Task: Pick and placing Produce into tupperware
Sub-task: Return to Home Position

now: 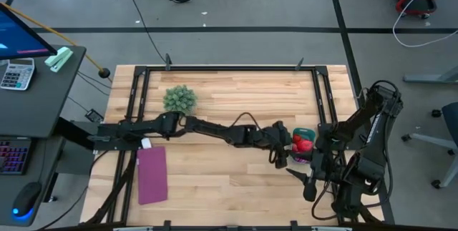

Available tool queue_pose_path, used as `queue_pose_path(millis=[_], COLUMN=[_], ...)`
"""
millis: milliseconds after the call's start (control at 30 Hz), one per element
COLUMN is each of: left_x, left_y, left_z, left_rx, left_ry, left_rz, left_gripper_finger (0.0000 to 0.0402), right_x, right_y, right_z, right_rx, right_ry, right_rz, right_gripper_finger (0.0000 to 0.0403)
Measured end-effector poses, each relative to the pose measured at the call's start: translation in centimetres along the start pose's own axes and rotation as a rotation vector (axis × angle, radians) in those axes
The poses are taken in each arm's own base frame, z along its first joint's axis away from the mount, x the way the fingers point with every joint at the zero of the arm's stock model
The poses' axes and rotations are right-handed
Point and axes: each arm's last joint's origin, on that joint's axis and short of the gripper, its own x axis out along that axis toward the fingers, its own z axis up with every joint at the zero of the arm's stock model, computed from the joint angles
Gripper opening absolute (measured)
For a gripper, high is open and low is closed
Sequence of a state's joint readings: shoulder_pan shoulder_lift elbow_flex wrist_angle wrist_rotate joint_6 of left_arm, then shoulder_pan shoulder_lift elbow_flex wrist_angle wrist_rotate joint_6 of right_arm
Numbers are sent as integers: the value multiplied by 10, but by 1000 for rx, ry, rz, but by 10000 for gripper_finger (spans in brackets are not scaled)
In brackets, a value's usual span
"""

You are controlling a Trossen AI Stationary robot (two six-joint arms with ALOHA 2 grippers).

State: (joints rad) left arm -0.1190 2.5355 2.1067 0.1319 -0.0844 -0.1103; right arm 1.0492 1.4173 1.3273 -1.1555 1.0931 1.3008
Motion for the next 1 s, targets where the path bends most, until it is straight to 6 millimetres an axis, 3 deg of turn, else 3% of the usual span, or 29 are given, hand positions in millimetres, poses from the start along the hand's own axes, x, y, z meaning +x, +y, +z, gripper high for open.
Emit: queue_pose_path(millis=[67, 167, 267, 400, 533, 767, 1000], left_x=[-13, -38, -63, -93, -128, -175, -230], left_y=[2, 6, 14, 32, 46, 58, 60], left_z=[17, 46, 79, 115, 149, 182, 209], left_rx=[12, 6, -5, 30, 65, 73, 46], left_ry=[56, 121, 111, 69, 33, 11, 23], left_rz=[11, 26, 40, 71, 101, 130, 147], left_gripper_finger=[192, 188, 184, 184, 189, 184, 183], right_x=[-1, -2, -1, 0, -6, -12, 18], right_y=[-1, -3, -2, -7, -25, -73, -91], right_z=[2, 5, 3, -3, 3, 8, -27], right_rx=[-66, -13, 40, -34, 24, 134, 184], right_ry=[0, -19, 24, 15, -8, -46, -95], right_rz=[1, 1, 12, -5, 6, 125, 424], right_gripper_finger=[236, 236, 236, 236, 236, 236, 236])
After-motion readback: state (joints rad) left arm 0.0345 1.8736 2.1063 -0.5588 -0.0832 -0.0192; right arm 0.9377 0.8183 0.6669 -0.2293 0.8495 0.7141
